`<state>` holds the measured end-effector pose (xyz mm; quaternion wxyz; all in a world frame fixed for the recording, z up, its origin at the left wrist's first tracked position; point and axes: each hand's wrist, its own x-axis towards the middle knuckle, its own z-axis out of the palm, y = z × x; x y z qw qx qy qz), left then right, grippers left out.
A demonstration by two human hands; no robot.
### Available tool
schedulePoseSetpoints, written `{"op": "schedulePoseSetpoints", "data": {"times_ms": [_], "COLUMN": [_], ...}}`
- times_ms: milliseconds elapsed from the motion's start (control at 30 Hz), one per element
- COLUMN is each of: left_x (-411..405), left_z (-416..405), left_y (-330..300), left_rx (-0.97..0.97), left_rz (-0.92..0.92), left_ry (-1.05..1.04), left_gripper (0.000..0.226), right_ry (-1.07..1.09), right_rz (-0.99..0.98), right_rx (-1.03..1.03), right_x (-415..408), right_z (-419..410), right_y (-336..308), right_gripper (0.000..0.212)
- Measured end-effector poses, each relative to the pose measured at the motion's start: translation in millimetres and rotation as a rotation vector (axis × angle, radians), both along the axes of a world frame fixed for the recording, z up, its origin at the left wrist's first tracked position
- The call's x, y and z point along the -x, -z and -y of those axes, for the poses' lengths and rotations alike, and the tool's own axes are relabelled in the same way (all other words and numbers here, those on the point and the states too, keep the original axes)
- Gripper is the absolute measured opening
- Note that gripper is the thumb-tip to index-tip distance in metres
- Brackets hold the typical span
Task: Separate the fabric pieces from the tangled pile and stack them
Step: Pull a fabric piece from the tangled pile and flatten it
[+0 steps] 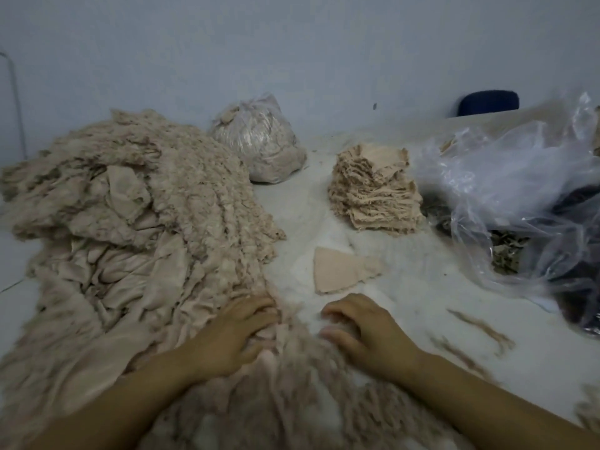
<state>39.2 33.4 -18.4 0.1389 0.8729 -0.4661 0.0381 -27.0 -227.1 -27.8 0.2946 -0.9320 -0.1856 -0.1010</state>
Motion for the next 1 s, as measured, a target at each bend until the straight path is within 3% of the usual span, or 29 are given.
{"op": "schedulePoseSetpoints", "data": {"times_ms": [100, 200, 267, 367, 433, 500, 600, 633, 700, 767, 800, 867, 900, 1000], "left_x": [0.1, 0.9, 1.7, 4.3, 5.2, 5.9, 3.0, 3.1, 4.2, 5.6, 4.8, -0.9, -3.3, -9.0], "left_z": [38.6, 66.5, 65.4, 51.0, 47.7, 50.2, 58.4, 62.0, 65.7, 63.5, 61.5, 61.7, 65.8, 85.3], "left_y": [6.3, 5.9, 2.1, -1.0, -1.6, -0.2, 4.2, 3.5, 5.5, 4.0, 0.4, -8.1, -13.9, -34.9], "left_rx": [0.239, 0.501, 0.693, 0.906, 0.917, 0.808, 0.434, 0.354, 0.291, 0.345, 0.37, 0.372, 0.398, 0.663], "left_rz": [-0.206, -0.382, -0.472, -0.597, -0.639, -0.628, -0.466, -0.383, -0.243, -0.186, -0.151, -0.102, -0.145, -0.561], "left_ry": [-0.19, -0.208, -0.24, -0.282, -0.299, -0.322, -0.33, -0.312, -0.287, -0.243, -0.199, -0.135, -0.135, -0.265], "left_gripper": [0.022, 0.017, 0.019, 0.038, 0.03, 0.011, 0.022, 0.009, 0.027, 0.029, 0.025, 0.02, 0.024, 0.018], "right_ry": [0.003, 0.088, 0.222, 0.284, 0.227, 0.188, 0.232, 0.276, 0.303, 0.242, 0.209, 0.154, 0.125, 0.122], "right_rz": [-0.097, -0.114, -0.133, -0.218, -0.294, -0.344, -0.468, -0.512, -0.535, -0.405, -0.321, -0.228, -0.232, -0.384], "right_rx": [0.012, -0.237, -0.414, -0.484, -0.577, -0.722, -0.915, -0.912, -0.723, -0.439, -0.403, -0.535, -0.655, -0.986], "right_x": [2.4, 8.3, 10.5, 12.3, 10.9, 4.6, -7.8, -10.9, -14.6, -18.0, -21.0, -28.6, -32.4, -42.5], "right_z": [-8.0, -7.2, 6.4, 23.9, 24.6, 20.2, 10.3, 8.8, 7.7, 7.0, 6.3, 4.8, 4.0, 0.1], "right_y": [-7.3, -7.3, -10.7, -16.2, -20.2, -22.8, -31.5, -34.2, -36.1, -35.1, -34.1, -34.9, -37.0, -42.9], "right_gripper": [0.046, 0.017, 0.016, 0.023, 0.035, 0.041, 0.039, 0.04, 0.036, 0.032, 0.035, 0.035, 0.032, 0.023]}}
